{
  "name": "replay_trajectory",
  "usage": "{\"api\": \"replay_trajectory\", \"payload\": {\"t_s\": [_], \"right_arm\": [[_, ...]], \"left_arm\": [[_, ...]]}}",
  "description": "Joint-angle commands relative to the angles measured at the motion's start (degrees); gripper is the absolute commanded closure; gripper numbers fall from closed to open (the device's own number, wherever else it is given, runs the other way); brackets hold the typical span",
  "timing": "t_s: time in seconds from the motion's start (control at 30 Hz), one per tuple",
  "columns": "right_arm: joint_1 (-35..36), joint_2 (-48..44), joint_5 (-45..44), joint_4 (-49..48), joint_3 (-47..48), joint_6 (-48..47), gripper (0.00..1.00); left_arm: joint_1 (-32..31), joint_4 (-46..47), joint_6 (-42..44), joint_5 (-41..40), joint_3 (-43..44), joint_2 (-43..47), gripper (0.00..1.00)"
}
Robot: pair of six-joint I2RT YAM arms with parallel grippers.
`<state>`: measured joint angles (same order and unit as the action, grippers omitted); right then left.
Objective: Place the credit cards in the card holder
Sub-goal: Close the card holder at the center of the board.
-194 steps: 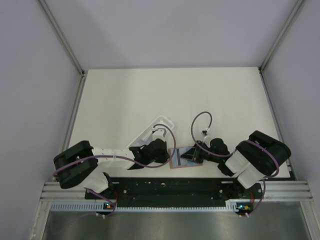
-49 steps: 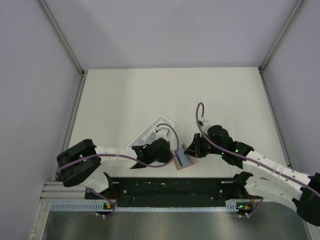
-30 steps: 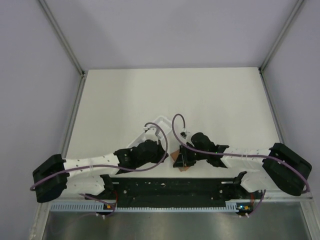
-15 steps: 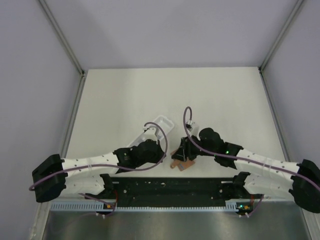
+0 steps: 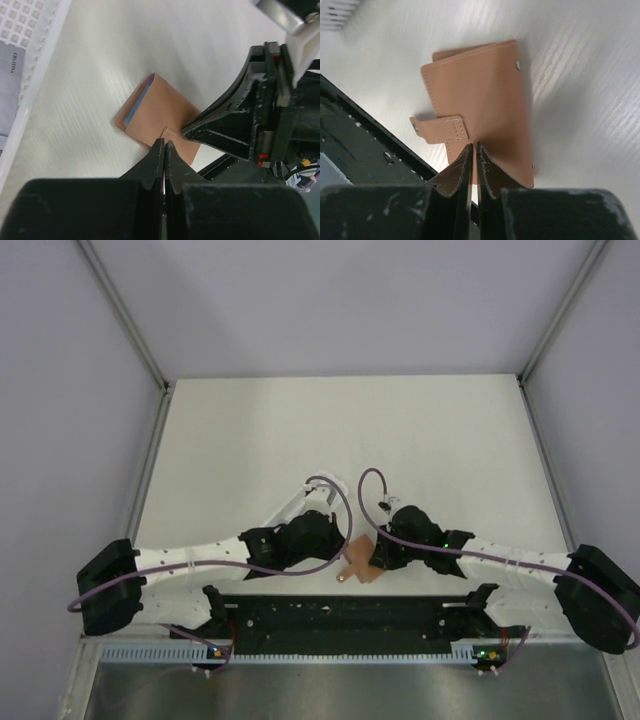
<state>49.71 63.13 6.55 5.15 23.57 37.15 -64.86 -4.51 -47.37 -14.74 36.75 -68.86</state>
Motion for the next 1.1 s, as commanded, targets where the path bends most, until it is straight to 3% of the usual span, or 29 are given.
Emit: {"api": "replay_trajectory", "payload": {"t_s": [0.0,0.27,0.37,0.77,1.07], "right_arm": [[-0.23,3.40,5.76,-6.82,-0.99,0.73,0.91],[-2.16,-16.53,-5.57,4.94,0.24,0.21,0.61],[-4.88,-19.45,-6.28,10.13,1.21,-0.40,0.56],[-7.17,-16.91,-6.72,11.47,-0.10,-2.16,0.46],[-8.14,-10.67,1.36,4.35,-2.39,-2.78,0.43]], "left_arm": [[-0.88,3.72,1.41,0.77,3.50,-2.33,1.00],[-1.67,9.17,1.67,3.49,5.70,-10.14,1.00],[-2.11,10.31,1.76,4.54,6.31,-12.96,1.00],[-3.87,12.16,-1.31,4.72,2.54,-15.43,1.00],[-3.87,12.16,-2.63,3.32,-0.98,-13.41,1.00]]}}
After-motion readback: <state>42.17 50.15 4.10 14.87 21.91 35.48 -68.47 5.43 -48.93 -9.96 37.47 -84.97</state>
